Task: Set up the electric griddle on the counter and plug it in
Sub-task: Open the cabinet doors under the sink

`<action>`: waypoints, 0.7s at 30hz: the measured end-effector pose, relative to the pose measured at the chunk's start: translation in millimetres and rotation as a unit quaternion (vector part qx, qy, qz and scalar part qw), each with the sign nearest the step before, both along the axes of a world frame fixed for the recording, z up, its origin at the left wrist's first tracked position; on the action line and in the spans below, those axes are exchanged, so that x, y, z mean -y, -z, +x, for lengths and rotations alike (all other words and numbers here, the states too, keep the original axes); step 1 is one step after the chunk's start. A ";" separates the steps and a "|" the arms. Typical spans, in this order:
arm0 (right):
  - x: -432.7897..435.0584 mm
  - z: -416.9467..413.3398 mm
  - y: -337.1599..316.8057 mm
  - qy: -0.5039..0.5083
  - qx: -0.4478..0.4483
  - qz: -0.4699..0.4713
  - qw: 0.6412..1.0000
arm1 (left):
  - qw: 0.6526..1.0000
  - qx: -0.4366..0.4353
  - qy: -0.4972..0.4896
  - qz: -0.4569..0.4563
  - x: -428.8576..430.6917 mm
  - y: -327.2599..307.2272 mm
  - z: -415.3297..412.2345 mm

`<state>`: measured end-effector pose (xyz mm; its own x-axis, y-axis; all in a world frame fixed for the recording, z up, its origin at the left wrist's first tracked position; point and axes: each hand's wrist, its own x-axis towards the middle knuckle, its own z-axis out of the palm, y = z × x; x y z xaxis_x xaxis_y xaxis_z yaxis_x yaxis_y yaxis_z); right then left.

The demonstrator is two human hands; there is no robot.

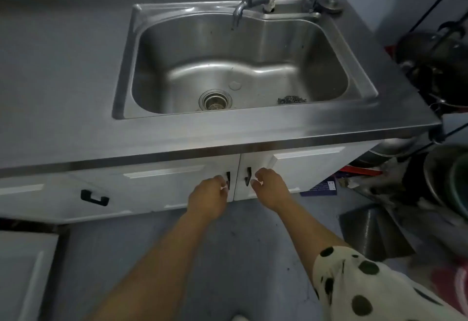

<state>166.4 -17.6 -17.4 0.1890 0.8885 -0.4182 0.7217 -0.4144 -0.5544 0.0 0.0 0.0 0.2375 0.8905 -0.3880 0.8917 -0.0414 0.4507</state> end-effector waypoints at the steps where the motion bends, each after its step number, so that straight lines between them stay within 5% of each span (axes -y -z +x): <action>1: -3.9 -1.3 5.9 0.013 -0.007 -0.009 1.000 | 1.000 0.007 -0.008 -0.008 -2.0 6.5 1.4; 21: -20.5 -6.8 52.4 0.090 -0.074 0.011 0.993 | 0.991 0.023 -0.128 -0.021 -29.6 69.3 40.1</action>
<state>159.6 2.9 -69.8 0.2836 0.8551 -0.4340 0.5465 -0.5160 -0.6596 40.1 29.6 -69.3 0.0246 0.9068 -0.4209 0.8494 0.2031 0.4871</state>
